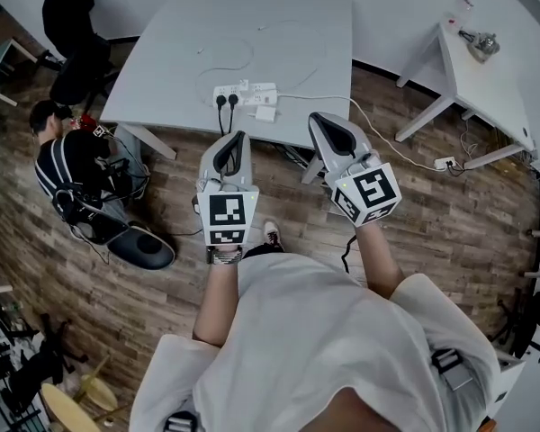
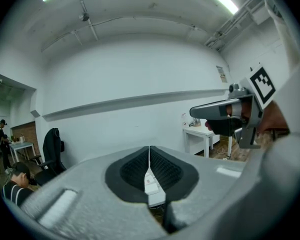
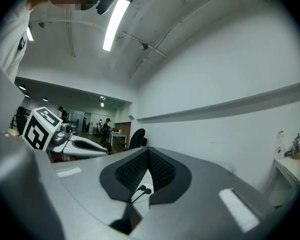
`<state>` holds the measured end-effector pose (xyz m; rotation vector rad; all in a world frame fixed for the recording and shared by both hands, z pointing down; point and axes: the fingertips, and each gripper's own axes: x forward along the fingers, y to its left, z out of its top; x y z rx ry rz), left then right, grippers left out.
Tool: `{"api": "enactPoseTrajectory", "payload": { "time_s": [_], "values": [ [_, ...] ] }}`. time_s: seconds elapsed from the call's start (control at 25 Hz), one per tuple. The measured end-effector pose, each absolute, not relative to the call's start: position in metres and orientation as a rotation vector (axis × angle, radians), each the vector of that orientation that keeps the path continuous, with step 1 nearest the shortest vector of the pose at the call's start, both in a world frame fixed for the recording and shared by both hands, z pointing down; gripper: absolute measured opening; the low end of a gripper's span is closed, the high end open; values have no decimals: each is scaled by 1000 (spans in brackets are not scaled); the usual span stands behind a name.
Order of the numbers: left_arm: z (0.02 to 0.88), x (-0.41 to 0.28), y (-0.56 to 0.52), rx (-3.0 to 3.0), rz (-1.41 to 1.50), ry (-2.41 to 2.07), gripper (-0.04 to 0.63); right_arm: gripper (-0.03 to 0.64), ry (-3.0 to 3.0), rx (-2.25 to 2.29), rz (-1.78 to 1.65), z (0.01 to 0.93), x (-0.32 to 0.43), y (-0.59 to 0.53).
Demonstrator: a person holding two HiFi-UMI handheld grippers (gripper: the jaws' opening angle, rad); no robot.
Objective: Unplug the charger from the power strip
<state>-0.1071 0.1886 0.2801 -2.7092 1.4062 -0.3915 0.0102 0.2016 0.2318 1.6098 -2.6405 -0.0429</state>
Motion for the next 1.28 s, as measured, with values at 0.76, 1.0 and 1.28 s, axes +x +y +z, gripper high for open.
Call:
{"api": "enactPoseTrajectory", "payload": {
  "time_s": [0.76, 1.0, 1.28],
  "values": [
    [306, -105, 85, -2785, -486, 1348, 31, 2, -2583, 1602, 38, 254, 8, 98],
    [328, -100, 54, -2803, -550, 1359, 44, 2, -2574, 1559, 86, 275, 9, 56],
    [366, -89, 14, -2826, -646, 1422, 52, 2, -2576, 1429, 200, 324, 20, 8]
  ]
}}
